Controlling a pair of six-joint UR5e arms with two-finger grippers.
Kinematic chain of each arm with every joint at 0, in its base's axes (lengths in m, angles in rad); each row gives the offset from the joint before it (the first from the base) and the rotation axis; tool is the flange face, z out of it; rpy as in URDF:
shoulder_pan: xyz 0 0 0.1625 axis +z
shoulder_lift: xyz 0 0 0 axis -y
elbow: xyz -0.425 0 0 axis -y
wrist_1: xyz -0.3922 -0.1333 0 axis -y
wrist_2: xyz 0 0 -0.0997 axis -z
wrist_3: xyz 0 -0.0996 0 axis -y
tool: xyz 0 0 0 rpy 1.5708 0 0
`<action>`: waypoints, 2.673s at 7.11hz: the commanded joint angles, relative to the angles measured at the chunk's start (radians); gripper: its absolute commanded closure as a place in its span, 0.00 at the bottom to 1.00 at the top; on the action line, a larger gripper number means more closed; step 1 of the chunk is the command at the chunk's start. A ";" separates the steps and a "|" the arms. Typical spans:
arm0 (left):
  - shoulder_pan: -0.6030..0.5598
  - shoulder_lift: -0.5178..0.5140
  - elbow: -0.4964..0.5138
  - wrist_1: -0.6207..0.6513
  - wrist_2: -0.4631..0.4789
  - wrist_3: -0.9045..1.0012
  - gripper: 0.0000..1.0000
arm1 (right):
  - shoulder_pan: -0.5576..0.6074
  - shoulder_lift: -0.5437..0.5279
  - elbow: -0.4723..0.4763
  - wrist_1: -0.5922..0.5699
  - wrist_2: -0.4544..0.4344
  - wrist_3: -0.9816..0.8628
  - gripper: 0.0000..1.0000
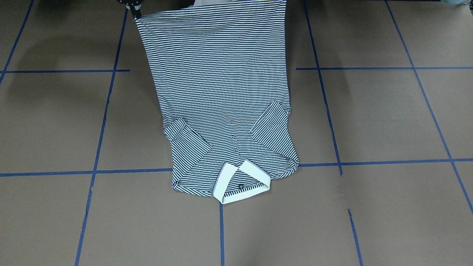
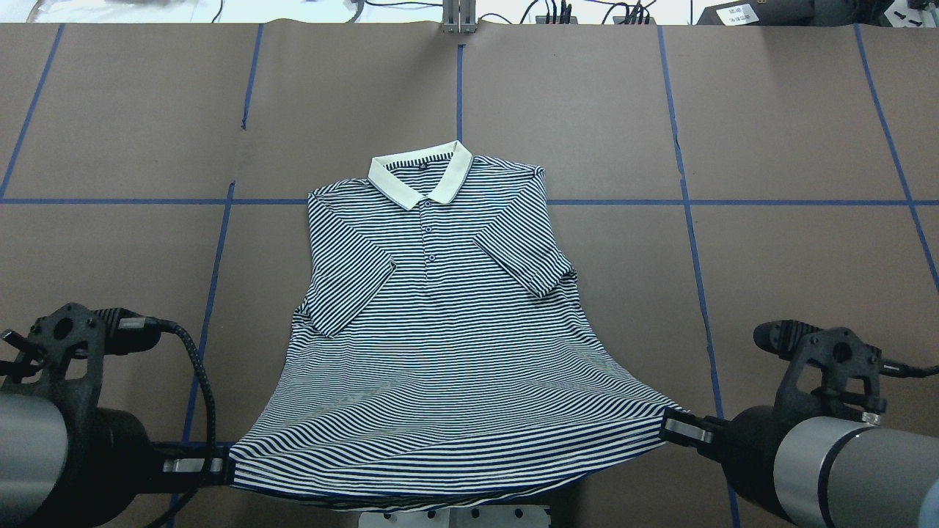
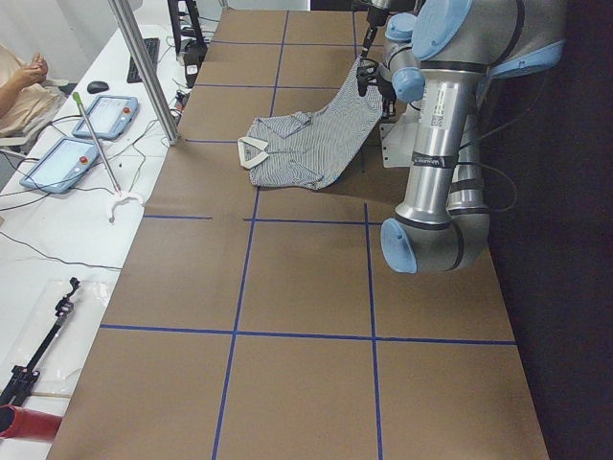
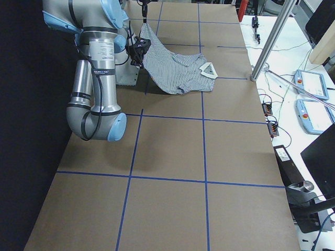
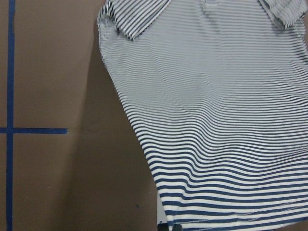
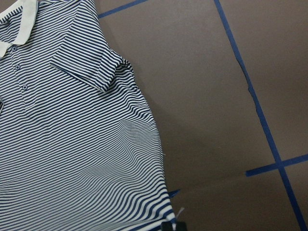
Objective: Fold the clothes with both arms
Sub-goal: 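Lift the hem with both grippers and carry it toward the collar, then lay the hem down near the collar and open both grippers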
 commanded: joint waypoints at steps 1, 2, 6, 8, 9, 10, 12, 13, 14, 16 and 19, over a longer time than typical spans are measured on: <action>-0.162 -0.102 0.177 0.017 -0.001 0.192 1.00 | 0.149 0.169 -0.126 -0.032 0.040 -0.126 1.00; -0.271 -0.160 0.297 0.016 -0.008 0.294 1.00 | 0.285 0.268 -0.272 -0.025 0.116 -0.229 1.00; -0.459 -0.230 0.714 -0.259 -0.004 0.456 1.00 | 0.528 0.360 -0.770 0.342 0.208 -0.383 1.00; -0.493 -0.245 0.943 -0.485 0.001 0.473 1.00 | 0.554 0.456 -1.021 0.474 0.205 -0.419 1.00; -0.496 -0.280 1.034 -0.536 0.002 0.473 1.00 | 0.564 0.494 -1.144 0.557 0.200 -0.420 1.00; -0.496 -0.293 1.118 -0.608 0.002 0.471 1.00 | 0.567 0.515 -1.244 0.652 0.199 -0.420 1.00; -0.495 -0.294 1.179 -0.673 0.025 0.471 1.00 | 0.567 0.564 -1.370 0.735 0.194 -0.419 1.00; -0.492 -0.294 1.179 -0.673 0.025 0.471 1.00 | 0.567 0.564 -1.375 0.737 0.194 -0.420 1.00; -0.490 -0.294 1.176 -0.672 0.025 0.471 1.00 | 0.568 0.562 -1.375 0.737 0.194 -0.426 1.00; -0.483 -0.284 1.170 -0.679 0.025 0.486 0.00 | 0.588 0.558 -1.381 0.735 0.199 -0.458 0.01; -0.475 -0.180 0.973 -0.672 0.027 0.546 0.00 | 0.697 0.537 -1.349 0.743 0.409 -0.700 0.00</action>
